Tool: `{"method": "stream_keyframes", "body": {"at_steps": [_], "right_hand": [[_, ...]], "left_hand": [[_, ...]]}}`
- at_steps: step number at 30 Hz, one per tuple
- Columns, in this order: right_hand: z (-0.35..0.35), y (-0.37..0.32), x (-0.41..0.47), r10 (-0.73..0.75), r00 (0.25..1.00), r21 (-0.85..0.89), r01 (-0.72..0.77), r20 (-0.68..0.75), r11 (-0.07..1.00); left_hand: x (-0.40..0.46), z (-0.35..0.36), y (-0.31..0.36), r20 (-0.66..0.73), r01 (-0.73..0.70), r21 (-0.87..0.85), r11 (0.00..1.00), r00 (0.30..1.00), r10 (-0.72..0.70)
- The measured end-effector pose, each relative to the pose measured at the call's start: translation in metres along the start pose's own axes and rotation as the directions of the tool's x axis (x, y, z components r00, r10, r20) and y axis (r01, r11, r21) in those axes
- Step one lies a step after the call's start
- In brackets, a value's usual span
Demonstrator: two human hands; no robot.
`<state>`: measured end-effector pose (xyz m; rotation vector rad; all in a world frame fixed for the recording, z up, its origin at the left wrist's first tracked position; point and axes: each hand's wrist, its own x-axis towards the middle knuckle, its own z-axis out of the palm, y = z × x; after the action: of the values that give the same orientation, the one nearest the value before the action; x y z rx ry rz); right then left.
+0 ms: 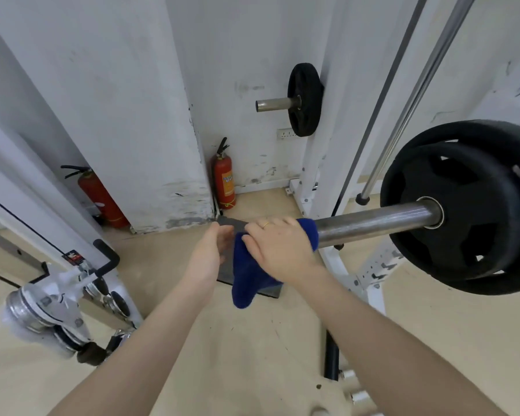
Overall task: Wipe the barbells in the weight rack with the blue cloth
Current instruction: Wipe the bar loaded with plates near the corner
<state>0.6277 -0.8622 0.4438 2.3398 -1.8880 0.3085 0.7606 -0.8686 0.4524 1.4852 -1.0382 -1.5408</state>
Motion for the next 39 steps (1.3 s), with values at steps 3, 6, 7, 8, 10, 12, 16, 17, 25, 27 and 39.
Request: {"method": "stream_keyframes", "body": {"at_steps": [3,6,7,8,10,12,16,17,25,27,39], "right_hand": [[-0.009,0.034,0.001,0.206,0.977,0.073,-0.21,0.064,0.975],[-0.003,0.017,0.007,0.357,0.933,-0.032,-0.358,-0.036,0.933],[0.002,0.002,0.007,0.343,0.937,-0.037,-0.346,-0.07,0.938],[0.008,-0.011,0.004,0.302,0.946,-0.043,-0.308,-0.117,0.95],[0.018,-0.025,-0.004,0.197,0.964,-0.068,-0.212,-0.176,0.975],[0.023,-0.022,-0.009,0.089,0.977,-0.078,-0.106,-0.192,0.991],[0.016,0.017,-0.012,-0.141,0.988,-0.116,0.132,-0.068,0.984],[0.01,0.028,-0.011,-0.071,0.996,-0.076,0.067,-0.05,0.995],[0.009,0.004,-0.02,0.137,0.975,-0.003,-0.139,-0.176,0.99],[0.008,0.026,-0.026,0.078,0.985,0.005,-0.078,-0.155,0.997],[-0.004,0.143,-0.047,0.259,0.952,-0.011,-0.264,-0.163,0.964]], "left_hand": [[0.002,-0.009,-0.002,-0.002,-0.031,0.063,0.998,0.999,0.032],[0.001,-0.016,-0.007,0.025,-0.056,0.103,0.993,0.998,0.053],[0.0,-0.019,-0.008,0.031,-0.057,0.106,0.993,0.998,0.054],[0.001,-0.021,-0.01,0.032,-0.055,0.108,0.993,0.998,0.052],[0.003,-0.024,-0.009,0.026,-0.054,0.107,0.993,0.998,0.052],[0.008,-0.026,-0.005,0.014,-0.059,0.12,0.991,0.998,0.058],[0.013,-0.025,-0.001,0.038,-0.082,0.131,0.988,0.996,0.078],[0.013,-0.025,-0.001,0.045,-0.083,0.129,0.988,0.996,0.078],[0.002,-0.012,-0.008,0.077,-0.239,0.212,0.948,0.971,0.228],[-0.002,-0.002,-0.005,0.12,-0.34,0.287,0.895,0.94,0.319],[-0.005,0.055,0.001,0.359,-0.617,0.63,0.472,0.77,0.528]]}}
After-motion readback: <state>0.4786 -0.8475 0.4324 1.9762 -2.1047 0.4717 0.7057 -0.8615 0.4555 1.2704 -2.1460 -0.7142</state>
